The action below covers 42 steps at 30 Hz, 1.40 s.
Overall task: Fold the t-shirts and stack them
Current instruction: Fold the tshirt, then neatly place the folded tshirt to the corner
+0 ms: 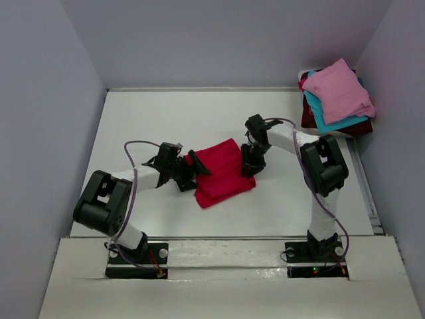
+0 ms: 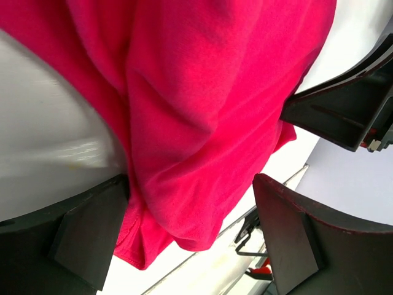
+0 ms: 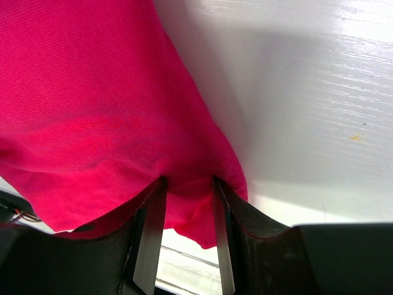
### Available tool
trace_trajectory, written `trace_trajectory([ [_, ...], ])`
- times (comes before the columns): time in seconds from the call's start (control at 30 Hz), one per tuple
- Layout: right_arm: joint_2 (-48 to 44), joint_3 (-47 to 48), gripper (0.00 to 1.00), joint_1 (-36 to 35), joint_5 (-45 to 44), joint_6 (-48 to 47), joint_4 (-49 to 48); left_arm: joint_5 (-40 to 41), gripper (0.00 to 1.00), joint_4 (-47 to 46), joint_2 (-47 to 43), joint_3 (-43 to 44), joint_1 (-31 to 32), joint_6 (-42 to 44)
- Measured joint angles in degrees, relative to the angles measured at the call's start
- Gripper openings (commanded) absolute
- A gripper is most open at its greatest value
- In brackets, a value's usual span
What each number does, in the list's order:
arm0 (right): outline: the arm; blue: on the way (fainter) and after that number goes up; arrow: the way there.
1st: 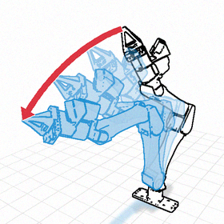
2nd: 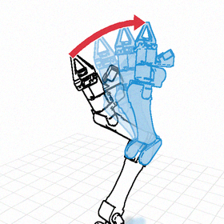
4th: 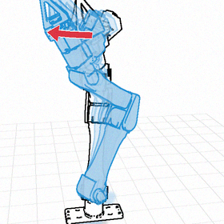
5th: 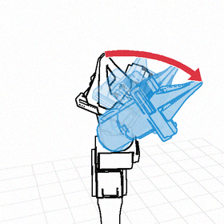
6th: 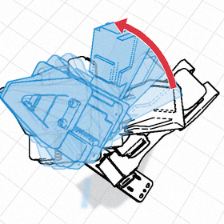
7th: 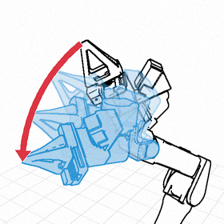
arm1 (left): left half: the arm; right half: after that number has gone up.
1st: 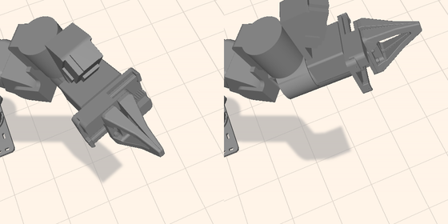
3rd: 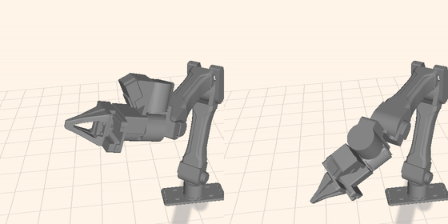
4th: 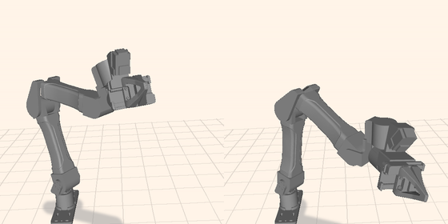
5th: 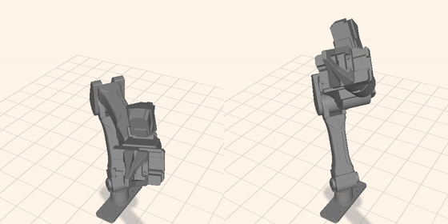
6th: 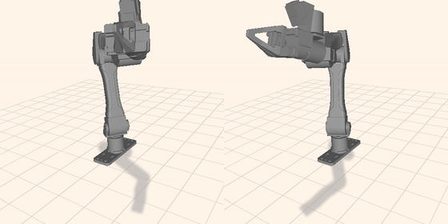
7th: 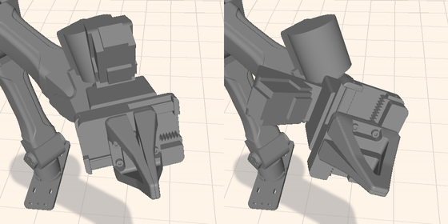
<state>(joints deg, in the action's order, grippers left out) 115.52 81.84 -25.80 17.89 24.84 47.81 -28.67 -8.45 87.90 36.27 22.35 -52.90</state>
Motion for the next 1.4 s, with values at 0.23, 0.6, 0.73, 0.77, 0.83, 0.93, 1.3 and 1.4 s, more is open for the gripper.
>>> trace_trajectory([
  [0.23,0.0,0.0,0.42,0.0,0.15,0.0,0.0,0.26,0.97,-0.55,-0.42,-0.61,-1.75,0.13],
  [0.6,0.0,0.0,0.42,0.0,0.22,0.0,0.0,1.79,0.97,-1.55,0.09,-0.2,-1.9,0.57],
  [0.73,0.07,0.0,0.42,0.0,0.61,0.0,0.0,1.62,0.97,-3.54,0.98,-0.11,-2.34,0.52],
  [0.77,0.09,0.0,0.42,0.0,0.72,0.0,0.0,1.64,0.97,-3.89,1.11,-0.13,-2.36,0.55],
  [0.83,0.11,0.0,0.42,0.0,0.81,0.0,0.0,1.46,0.97,-4.81,1.42,-0.15,-2.56,0.52],
  [0.93,0.13,0.0,0.42,0.0,0.98,-0.02,0.0,1.22,0.97,-5.95,2.01,-0.15,-2.89,0.55],
  [1.3,0.55,0.0,0.42,0.0,1.53,0.0,0.02,-0.79,0.96,-10.1,8.94,5.16,-1.95,0.61],
  [1.4,0.63,0.0,0.42,0.0,1.62,0.0,0.04,-0.39,0.96,-9.73,11.04,7.89,-0.7,1.05],
])
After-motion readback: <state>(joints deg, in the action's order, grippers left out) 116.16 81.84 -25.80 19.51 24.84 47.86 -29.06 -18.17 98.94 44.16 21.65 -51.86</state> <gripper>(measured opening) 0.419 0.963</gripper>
